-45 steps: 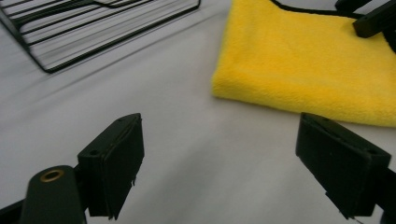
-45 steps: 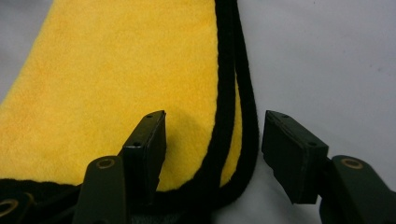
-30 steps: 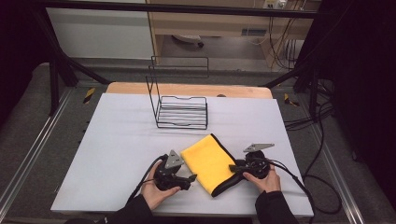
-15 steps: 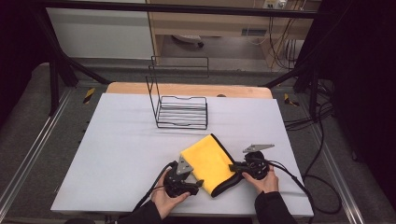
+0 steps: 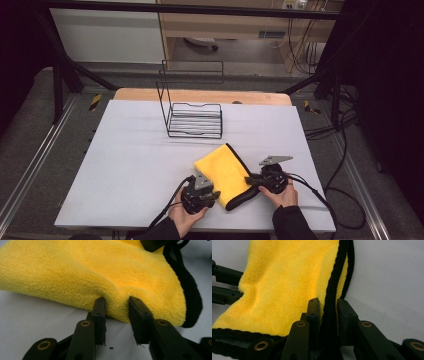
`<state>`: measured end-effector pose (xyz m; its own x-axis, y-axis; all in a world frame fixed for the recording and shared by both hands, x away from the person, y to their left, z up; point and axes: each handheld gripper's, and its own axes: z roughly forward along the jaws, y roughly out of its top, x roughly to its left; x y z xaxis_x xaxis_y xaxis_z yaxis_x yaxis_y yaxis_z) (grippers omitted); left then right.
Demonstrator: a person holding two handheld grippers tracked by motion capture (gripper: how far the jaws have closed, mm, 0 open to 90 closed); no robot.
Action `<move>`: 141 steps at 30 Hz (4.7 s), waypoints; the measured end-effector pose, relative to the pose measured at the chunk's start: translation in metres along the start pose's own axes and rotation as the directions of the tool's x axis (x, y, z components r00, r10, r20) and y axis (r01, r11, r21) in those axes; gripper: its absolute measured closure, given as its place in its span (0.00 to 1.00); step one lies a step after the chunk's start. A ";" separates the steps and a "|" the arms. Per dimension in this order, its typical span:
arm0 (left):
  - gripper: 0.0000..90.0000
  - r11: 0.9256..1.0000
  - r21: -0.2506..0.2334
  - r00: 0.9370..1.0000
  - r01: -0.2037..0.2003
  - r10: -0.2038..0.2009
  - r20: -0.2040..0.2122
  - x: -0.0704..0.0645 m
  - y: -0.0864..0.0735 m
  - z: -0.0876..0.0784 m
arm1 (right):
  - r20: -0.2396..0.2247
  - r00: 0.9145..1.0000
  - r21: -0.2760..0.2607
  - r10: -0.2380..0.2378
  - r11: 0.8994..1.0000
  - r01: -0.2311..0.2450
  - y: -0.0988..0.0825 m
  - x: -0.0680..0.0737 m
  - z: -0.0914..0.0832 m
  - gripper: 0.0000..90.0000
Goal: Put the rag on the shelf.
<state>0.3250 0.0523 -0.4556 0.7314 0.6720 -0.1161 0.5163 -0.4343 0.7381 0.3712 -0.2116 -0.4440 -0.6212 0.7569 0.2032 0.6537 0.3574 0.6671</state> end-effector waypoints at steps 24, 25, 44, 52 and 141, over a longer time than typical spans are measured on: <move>0.97 0.995 0.060 0.996 -0.078 0.074 0.057 0.024 0.006 -0.023 | -0.057 0.994 -0.033 0.098 0.994 -0.100 -0.004 0.016 -0.003 0.82; 0.97 0.995 0.060 0.995 -0.076 0.072 0.063 0.025 0.006 -0.025 | -0.064 0.992 -0.032 0.108 0.993 -0.110 -0.004 0.017 -0.003 0.81; 0.97 0.993 0.081 0.994 -0.081 0.074 0.086 0.033 0.001 -0.024 | -0.055 0.997 -0.046 0.047 0.998 -0.049 0.012 0.004 0.023 0.78; 0.97 0.991 0.075 0.991 -0.112 0.106 0.084 0.035 0.001 -0.025 | -0.070 0.992 -0.045 0.105 0.993 -0.109 0.012 0.008 0.021 0.89; 0.55 0.988 0.020 0.981 0.154 -0.150 -0.125 0.138 0.029 -0.008 | -0.028 1.000 -0.148 0.012 0.989 -0.016 0.007 0.015 0.006 0.06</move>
<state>0.4374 0.1370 -0.4454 0.5841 0.7994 -0.1411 0.6314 -0.3381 0.6979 0.3689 -0.1941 -0.4408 -0.6253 0.7455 0.2307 0.5919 0.2603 0.7628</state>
